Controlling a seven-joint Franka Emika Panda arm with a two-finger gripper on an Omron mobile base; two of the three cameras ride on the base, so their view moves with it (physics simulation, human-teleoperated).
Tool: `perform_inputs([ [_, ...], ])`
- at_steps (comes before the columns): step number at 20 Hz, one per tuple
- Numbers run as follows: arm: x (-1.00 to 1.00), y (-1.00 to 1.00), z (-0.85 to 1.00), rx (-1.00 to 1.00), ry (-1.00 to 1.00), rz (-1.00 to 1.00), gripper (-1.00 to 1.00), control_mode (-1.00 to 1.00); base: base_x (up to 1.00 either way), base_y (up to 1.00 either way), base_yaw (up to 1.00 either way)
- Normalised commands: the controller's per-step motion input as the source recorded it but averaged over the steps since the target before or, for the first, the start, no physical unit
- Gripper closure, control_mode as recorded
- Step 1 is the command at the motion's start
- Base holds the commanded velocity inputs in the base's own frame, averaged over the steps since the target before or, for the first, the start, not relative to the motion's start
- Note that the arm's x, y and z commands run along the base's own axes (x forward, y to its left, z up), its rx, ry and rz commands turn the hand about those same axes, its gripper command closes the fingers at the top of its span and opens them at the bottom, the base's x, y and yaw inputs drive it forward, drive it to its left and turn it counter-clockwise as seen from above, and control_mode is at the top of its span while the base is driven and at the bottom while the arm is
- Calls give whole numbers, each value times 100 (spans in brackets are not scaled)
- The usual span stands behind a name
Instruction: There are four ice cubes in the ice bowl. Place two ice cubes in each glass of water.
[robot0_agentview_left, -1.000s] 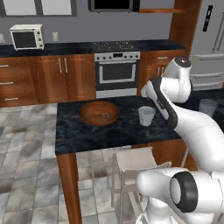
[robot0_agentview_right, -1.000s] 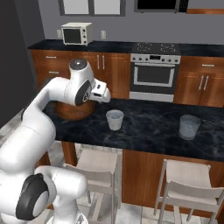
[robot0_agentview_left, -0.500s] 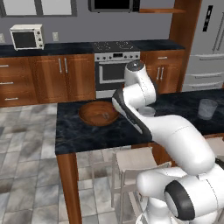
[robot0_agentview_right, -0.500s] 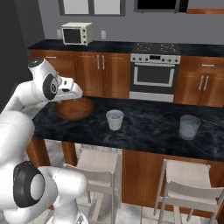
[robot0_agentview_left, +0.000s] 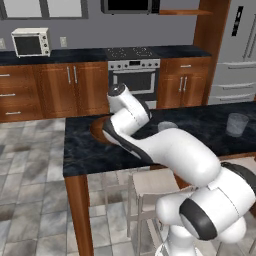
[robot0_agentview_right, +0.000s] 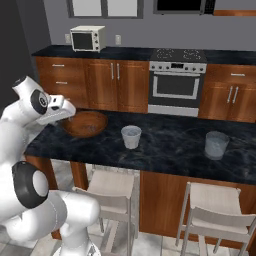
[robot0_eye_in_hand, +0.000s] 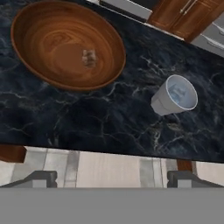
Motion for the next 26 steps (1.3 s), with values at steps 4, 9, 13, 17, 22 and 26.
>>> perform_inputs([
  [4,19,0,-36,0,0,0,-100,-100,0,0,0],
  [9,33,-7,-13,0,3,0,-100,-100,0,0,0],
  [13,53,-13,-3,1,5,0,-100,-100,0,0,0],
  [17,53,0,-13,0,9,0,-100,-100,0,0,0],
  [22,45,0,-28,0,10,0,-100,-100,0,0,0],
  [26,46,0,-36,0,3,0,-100,-100,0,0,0],
])
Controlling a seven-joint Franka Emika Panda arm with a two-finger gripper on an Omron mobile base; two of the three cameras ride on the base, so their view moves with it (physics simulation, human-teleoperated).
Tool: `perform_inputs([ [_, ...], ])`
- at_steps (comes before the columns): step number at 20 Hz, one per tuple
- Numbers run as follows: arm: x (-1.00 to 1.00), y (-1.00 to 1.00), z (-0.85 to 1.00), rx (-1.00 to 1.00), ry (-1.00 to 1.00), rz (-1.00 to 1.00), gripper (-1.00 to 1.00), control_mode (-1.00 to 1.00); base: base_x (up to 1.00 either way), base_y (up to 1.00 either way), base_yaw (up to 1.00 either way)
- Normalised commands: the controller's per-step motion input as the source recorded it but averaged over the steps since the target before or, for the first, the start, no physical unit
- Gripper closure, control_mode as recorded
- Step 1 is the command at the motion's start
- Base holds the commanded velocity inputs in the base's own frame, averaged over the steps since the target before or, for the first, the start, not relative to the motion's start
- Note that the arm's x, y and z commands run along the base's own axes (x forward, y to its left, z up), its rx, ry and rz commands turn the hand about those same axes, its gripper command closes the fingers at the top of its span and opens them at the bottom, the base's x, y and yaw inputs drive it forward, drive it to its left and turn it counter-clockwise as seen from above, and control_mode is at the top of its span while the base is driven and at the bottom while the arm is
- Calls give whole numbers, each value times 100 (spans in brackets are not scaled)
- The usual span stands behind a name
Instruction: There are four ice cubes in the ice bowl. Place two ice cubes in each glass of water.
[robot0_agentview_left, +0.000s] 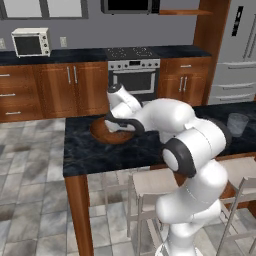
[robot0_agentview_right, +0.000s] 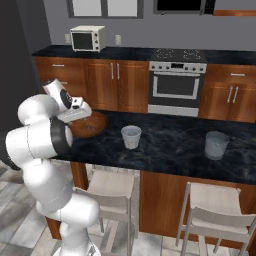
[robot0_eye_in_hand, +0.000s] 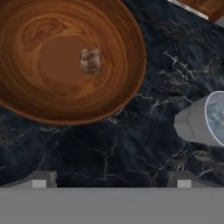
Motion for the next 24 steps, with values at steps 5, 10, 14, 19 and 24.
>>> perform_inputs([
  [5,48,3,-35,0,0,0,-100,-100,0,0,0],
  [10,46,11,-31,0,0,0,-100,-100,0,0,0],
  [14,41,10,-23,1,0,0,-100,-100,0,0,0],
  [19,25,0,-24,0,0,-1,-100,-100,0,0,0],
  [24,9,0,-23,0,0,-5,-100,-100,0,0,0],
])
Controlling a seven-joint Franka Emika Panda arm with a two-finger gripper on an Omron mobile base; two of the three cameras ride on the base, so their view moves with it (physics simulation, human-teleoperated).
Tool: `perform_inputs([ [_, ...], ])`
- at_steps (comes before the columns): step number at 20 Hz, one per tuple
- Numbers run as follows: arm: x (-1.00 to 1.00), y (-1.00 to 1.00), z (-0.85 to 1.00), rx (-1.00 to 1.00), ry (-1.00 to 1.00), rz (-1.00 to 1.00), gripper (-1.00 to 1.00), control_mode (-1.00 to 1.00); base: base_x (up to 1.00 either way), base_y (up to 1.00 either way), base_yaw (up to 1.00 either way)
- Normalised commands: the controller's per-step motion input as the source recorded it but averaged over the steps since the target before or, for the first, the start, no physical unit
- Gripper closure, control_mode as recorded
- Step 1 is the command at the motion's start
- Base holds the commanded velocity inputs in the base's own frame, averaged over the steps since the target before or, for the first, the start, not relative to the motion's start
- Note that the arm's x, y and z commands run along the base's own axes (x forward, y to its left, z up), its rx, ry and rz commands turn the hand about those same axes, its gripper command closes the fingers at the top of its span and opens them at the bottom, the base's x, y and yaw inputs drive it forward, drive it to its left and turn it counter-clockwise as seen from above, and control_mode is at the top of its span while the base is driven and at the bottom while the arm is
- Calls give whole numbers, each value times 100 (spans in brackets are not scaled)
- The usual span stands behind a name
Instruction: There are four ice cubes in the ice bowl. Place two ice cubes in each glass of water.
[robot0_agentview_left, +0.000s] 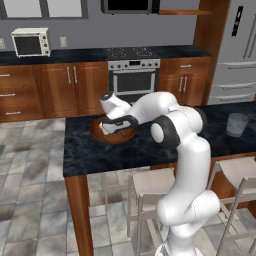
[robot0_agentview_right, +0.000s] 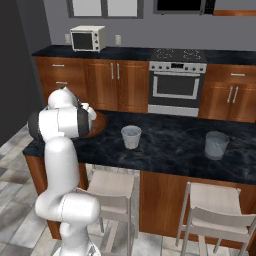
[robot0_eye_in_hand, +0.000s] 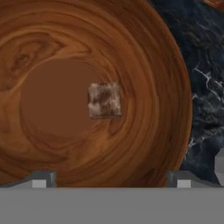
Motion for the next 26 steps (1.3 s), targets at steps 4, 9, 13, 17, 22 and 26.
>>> perform_inputs([
  [4,1,-1,-19,0,0,-7,-100,-100,0,0,0],
  [9,8,-10,-9,0,0,-9,-100,-100,0,0,0],
  [13,21,-7,0,1,0,-9,-100,-100,0,0,0],
  [17,28,-1,-3,1,0,-4,-100,-100,0,0,0],
  [22,45,0,-11,0,0,0,-100,-100,0,0,0],
  [26,41,2,-17,0,0,0,-100,-100,0,0,0],
])
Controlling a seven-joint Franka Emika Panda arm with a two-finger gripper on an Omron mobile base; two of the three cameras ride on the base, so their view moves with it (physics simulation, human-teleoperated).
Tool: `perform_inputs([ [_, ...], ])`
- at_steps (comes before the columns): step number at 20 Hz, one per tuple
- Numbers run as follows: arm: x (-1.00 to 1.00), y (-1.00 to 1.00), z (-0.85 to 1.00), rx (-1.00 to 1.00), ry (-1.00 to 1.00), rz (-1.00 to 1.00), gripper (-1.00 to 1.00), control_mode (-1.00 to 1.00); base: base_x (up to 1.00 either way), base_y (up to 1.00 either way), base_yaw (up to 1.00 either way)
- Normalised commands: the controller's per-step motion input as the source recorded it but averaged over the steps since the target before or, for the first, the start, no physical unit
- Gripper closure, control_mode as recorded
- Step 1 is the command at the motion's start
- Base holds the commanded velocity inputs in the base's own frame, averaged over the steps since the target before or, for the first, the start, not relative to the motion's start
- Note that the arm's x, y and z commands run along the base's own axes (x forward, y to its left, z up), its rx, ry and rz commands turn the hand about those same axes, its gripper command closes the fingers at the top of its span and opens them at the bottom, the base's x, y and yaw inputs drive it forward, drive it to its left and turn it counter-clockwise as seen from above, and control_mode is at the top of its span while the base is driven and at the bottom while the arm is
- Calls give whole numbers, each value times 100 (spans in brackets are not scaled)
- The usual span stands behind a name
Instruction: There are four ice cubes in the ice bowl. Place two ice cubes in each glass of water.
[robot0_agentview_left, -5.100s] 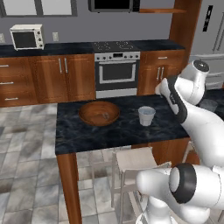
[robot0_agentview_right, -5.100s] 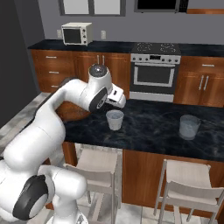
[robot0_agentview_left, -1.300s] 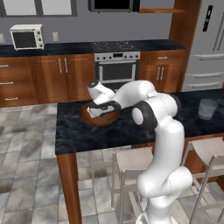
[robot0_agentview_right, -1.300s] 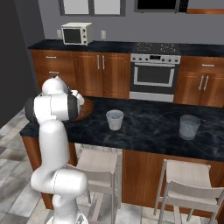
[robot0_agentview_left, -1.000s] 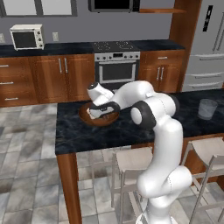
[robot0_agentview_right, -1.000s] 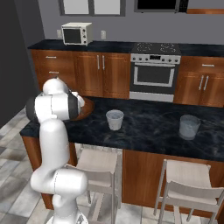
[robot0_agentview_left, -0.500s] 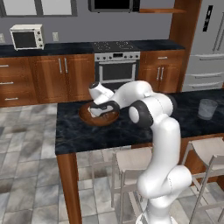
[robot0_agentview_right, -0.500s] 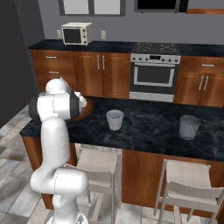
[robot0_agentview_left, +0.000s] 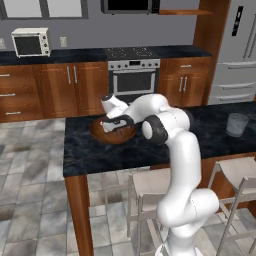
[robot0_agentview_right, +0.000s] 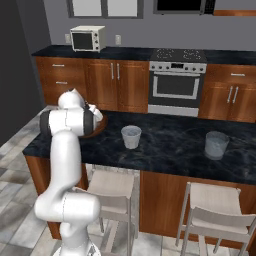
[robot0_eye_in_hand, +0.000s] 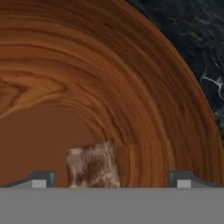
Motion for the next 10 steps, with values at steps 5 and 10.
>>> perform_inputs([
  [5,22,9,-26,0,0,0,-100,-100,0,0,0],
  [10,7,8,-28,0,0,0,-100,-100,0,0,0],
])
